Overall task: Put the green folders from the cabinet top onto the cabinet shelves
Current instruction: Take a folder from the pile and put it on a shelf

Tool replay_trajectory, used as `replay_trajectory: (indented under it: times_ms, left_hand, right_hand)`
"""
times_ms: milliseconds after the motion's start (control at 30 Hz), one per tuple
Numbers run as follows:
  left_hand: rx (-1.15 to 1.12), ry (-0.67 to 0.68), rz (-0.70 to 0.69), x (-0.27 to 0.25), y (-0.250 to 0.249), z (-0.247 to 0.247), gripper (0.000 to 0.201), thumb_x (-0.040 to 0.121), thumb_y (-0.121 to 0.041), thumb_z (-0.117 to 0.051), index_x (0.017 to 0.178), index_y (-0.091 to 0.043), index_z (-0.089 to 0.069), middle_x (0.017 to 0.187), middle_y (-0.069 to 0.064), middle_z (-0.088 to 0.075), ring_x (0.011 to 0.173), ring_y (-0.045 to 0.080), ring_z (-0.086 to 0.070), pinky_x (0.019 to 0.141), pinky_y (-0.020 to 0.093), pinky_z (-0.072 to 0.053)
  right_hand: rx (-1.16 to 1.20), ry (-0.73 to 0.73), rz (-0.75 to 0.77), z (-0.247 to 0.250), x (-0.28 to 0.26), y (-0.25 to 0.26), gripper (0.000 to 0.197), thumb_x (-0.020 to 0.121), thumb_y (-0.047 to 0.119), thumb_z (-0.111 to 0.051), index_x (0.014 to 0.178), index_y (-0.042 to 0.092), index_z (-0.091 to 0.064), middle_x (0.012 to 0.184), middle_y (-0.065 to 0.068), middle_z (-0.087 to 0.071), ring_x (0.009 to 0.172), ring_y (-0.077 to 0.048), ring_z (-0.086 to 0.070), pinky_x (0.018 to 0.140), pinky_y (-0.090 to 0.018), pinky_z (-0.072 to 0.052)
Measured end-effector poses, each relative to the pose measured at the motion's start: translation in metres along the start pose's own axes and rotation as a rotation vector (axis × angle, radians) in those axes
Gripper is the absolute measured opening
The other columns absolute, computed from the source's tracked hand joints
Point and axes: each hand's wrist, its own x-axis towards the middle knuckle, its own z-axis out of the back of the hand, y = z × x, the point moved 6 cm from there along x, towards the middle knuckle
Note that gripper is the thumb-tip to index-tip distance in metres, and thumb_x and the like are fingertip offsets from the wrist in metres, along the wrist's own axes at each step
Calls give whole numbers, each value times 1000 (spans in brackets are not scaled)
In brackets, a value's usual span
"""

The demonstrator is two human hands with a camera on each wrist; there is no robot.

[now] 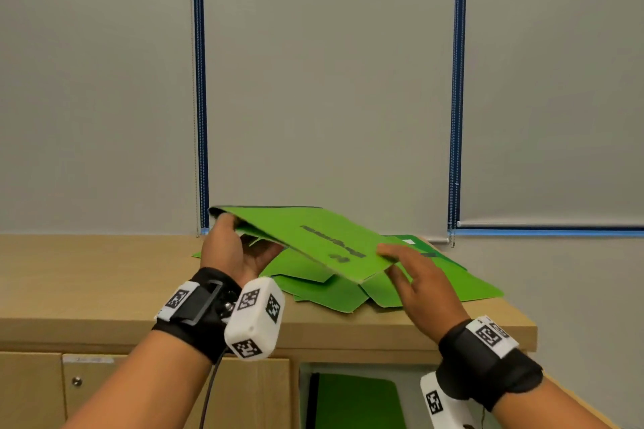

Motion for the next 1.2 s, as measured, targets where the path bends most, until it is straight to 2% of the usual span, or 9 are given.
replay_trajectory:
  times_ms: [100,200,367,533,667,800,1033,1100,1200]
  left_hand:
    - [88,164,-103,2,2,-12,52,91,-62,-43,124,-24,-57,124,7,-57,105,29,-67,83,52,-56]
    - [476,141,-378,9,-1,-12,49,96,-55,-38,140,-33,-44,144,-5,-44,126,15,-50,105,44,-42]
    - [670,177,-306,17,31,-4,24,99,-22,-40,95,-13,-62,99,9,-67,104,32,-61,87,46,-48]
    - [726,178,-226,10,78,34,25,100,-23,-39,108,-12,-61,111,14,-66,104,30,-61,95,49,-47]
    - [700,162,-122,-10,138,85,26,103,-18,-36,108,-22,-62,110,4,-69,104,23,-63,97,48,-47]
    - [675,118,-32,-25,201,137,29,103,-15,-36,115,-25,-60,115,-2,-68,112,20,-62,100,43,-46]
    - [715,89,32,-42,284,195,24,103,-24,-37,107,-31,-60,114,0,-67,109,21,-61,100,47,-44]
    - [732,62,35,-49,304,210,21,103,-22,-38,104,-15,-58,106,9,-66,100,22,-60,96,47,-44]
    - [758,33,41,-62,336,230,25,103,-16,-38,98,5,-50,98,28,-58,82,16,-53,77,26,-44]
  right_hand:
    - [96,-194,-86,27,9,6,10,99,25,-48,100,26,-58,77,6,-61,68,-5,-52,65,-23,-43]
    - [233,-304,-185,49,19,13,11,100,21,-45,92,19,-52,65,4,-45,56,-7,-38,50,-17,-32]
    - [372,-286,-314,47,18,5,18,101,22,-44,85,15,-48,69,2,-41,57,-2,-34,55,-16,-35]
    - [583,-206,-554,9,-22,-31,11,97,24,-49,104,18,-55,104,-20,-64,97,-36,-60,92,-51,-48]
    - [658,-89,-731,-26,-83,-57,21,83,33,-58,98,18,-57,97,-10,-67,87,-27,-60,91,-62,-46]
    - [670,-36,-855,-52,-143,-73,23,91,3,-48,93,19,-64,94,-7,-72,85,-25,-61,79,-44,-49]
    - [597,28,-990,-100,-225,-113,29,86,0,-48,103,15,-66,102,-9,-73,90,-25,-65,85,-48,-52]
    - [593,42,-1019,-111,-246,-120,29,88,-2,-47,106,12,-65,99,-5,-73,89,-21,-65,80,-39,-53]
    - [541,99,-1041,-127,-283,-138,29,89,2,-48,101,20,-67,100,-2,-73,90,-24,-66,81,-40,-52]
